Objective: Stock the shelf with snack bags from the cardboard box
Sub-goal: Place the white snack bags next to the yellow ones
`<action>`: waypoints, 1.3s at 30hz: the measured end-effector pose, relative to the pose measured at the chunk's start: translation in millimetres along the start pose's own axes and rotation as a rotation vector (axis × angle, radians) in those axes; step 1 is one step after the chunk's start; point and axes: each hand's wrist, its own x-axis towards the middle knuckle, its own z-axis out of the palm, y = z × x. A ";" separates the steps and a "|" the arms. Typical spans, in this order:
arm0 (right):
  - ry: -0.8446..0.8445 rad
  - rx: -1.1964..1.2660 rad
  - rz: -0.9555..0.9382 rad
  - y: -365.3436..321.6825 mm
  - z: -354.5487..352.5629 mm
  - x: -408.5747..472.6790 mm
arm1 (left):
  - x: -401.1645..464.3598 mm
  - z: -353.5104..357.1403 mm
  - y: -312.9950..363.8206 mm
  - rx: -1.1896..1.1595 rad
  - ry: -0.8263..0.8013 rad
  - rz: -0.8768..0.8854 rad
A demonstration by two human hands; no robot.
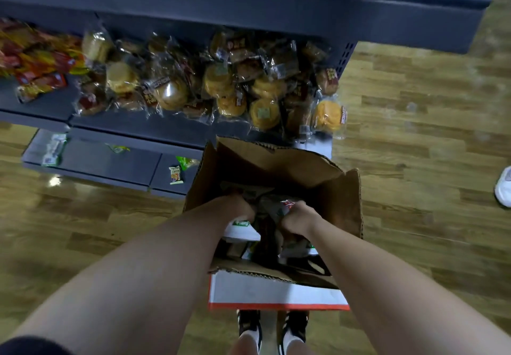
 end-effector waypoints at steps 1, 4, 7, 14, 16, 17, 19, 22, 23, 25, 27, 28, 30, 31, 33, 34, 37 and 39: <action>0.003 0.004 -0.011 -2.5 -7.0 -10.5 | -3.4 0.3 -1.3 -0.042 0.014 0.000; 0.045 -0.027 -0.099 -6.0 -23.6 -32.3 | -16.9 -3.5 -9.1 -0.157 0.106 0.088; 0.098 -0.047 -0.155 -9.1 -39.1 -57.4 | -33.6 -6.8 -17.0 -0.281 0.184 0.166; 0.173 0.089 -0.404 -0.6 -75.2 -120.7 | -98.0 -7.3 -29.6 -0.417 0.428 0.246; 0.226 0.106 -0.460 0.3 -83.8 -137.5 | -116.5 -9.1 -31.6 -0.488 0.515 0.311; 0.260 0.123 -0.487 -0.1 -88.0 -146.4 | -125.0 -10.3 -32.3 -0.528 0.550 0.350; 0.315 0.172 -0.546 -3.0 -96.6 -165.6 | -142.0 -13.8 -33.7 -0.572 0.634 0.430; 0.368 0.256 -0.617 -9.5 -107.9 -190.5 | -162.0 -20.2 -38.5 -0.646 0.744 0.571; 0.383 0.292 -0.646 -12.2 -111.3 -198.5 | -168.6 -23.3 -40.3 -0.662 0.775 0.606; 0.406 0.345 -0.702 -17.4 -116.9 -213.0 | -181.1 -30.0 -43.6 -0.694 0.842 0.685; 0.426 0.400 -0.759 -23.9 -120.4 -226.3 | -192.5 -38.0 -44.9 -0.713 0.921 0.762; 0.432 0.444 -0.787 -28.1 -122.0 -232.3 | -197.7 -42.4 -45.0 -0.718 0.962 0.797; 0.455 0.535 -0.827 -38.2 -125.2 -243.5 | -207.2 -52.2 -44.3 -0.732 1.037 0.849; 0.470 0.582 -0.846 -44.3 -127.3 -248.2 | -212.6 -58.4 -43.0 -0.747 1.070 0.877; 0.504 0.664 -0.888 -57.4 -131.6 -257.0 | -222.1 -72.0 -39.6 -0.765 1.138 0.957; 0.536 0.694 -0.906 -64.8 -134.6 -261.9 | -226.4 -79.4 -37.1 -0.767 1.175 0.995; 0.630 0.749 -0.951 -85.3 -146.2 -270.0 | -234.9 -102.9 -29.3 -0.776 1.267 1.063; 0.646 0.740 -0.985 -98.2 -158.4 -275.6 | -240.2 -121.0 -24.4 -0.777 1.277 1.082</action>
